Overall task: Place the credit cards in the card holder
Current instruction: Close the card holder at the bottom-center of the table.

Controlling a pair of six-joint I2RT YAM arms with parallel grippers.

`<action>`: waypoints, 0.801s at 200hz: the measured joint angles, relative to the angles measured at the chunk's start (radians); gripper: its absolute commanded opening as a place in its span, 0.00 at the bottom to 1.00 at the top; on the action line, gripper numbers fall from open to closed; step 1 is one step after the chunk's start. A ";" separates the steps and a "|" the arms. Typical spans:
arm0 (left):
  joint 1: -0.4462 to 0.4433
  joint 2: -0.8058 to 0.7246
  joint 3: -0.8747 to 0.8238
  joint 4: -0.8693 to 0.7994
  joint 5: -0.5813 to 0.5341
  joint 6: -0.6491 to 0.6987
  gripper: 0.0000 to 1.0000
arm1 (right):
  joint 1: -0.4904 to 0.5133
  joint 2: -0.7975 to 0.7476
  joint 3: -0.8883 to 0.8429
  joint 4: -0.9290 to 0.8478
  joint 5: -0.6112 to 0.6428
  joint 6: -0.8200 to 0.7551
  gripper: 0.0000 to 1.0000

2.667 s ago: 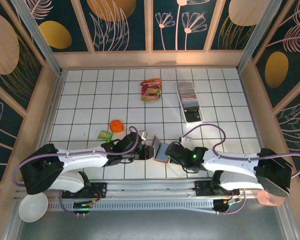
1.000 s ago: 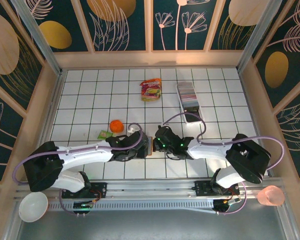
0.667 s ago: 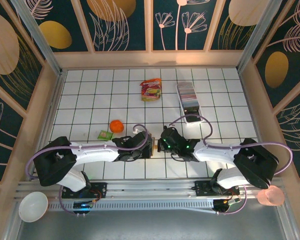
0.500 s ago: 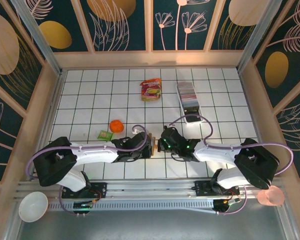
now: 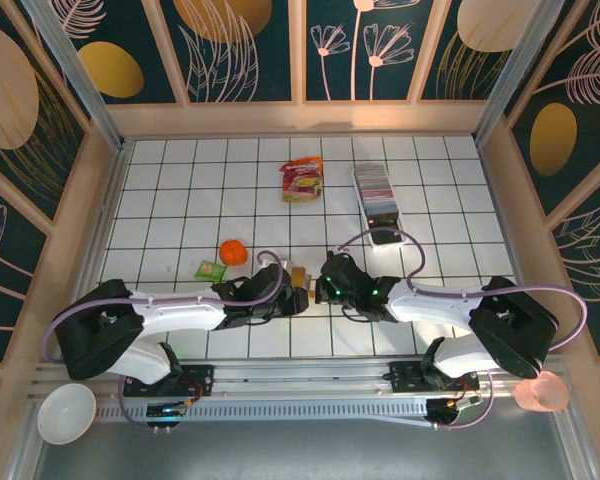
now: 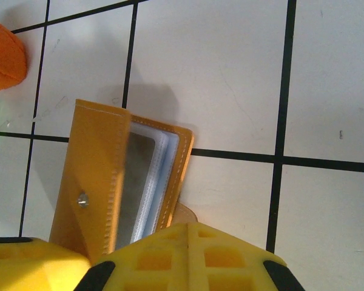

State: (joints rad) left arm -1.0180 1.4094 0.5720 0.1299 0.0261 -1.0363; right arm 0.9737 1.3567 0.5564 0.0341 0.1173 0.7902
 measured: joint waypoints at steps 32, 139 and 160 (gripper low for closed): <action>0.035 -0.092 0.000 -0.019 -0.009 0.004 0.08 | -0.001 0.000 0.012 -0.024 0.011 0.000 0.00; 0.092 -0.326 -0.131 -0.077 -0.121 -0.020 0.00 | -0.002 0.035 0.060 -0.054 0.012 -0.005 0.00; 0.093 -0.432 -0.132 -0.114 -0.190 -0.031 0.00 | -0.002 0.040 0.066 -0.061 0.012 -0.007 0.00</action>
State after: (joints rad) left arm -0.9253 0.9771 0.4400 0.0158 -0.1642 -1.0668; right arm 0.9718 1.3968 0.6228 -0.0265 0.1295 0.7830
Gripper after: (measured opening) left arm 0.039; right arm 0.046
